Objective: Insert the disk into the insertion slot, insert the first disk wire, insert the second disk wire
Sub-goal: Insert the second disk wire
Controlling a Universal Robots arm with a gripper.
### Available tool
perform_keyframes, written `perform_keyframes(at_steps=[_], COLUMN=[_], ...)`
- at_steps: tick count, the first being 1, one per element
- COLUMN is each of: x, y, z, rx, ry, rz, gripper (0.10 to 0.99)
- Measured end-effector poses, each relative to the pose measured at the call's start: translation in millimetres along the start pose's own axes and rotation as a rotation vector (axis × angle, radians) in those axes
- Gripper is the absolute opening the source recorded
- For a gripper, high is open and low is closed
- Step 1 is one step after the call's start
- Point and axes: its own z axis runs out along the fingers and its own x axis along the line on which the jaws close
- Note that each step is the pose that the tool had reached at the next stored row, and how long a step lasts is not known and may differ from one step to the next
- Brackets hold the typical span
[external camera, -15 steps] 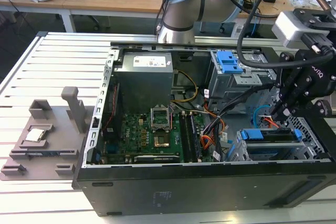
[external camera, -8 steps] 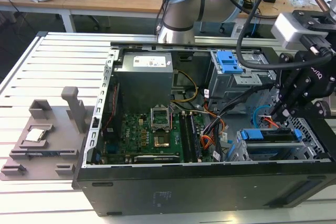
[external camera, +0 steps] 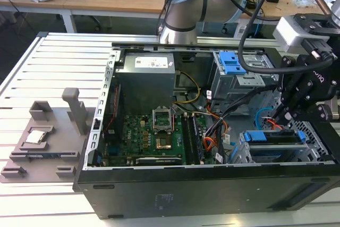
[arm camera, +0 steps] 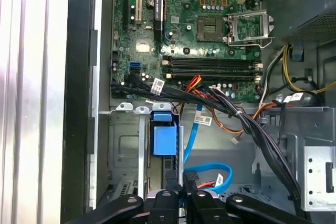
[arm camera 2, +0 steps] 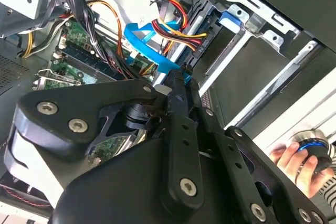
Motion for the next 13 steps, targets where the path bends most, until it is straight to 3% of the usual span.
perform_keyframes(at_steps=[13], x=[0.3], y=[-0.5], z=[8.5], rx=[0.000], ry=[0.0000], rz=[0.000], gripper=[0.161])
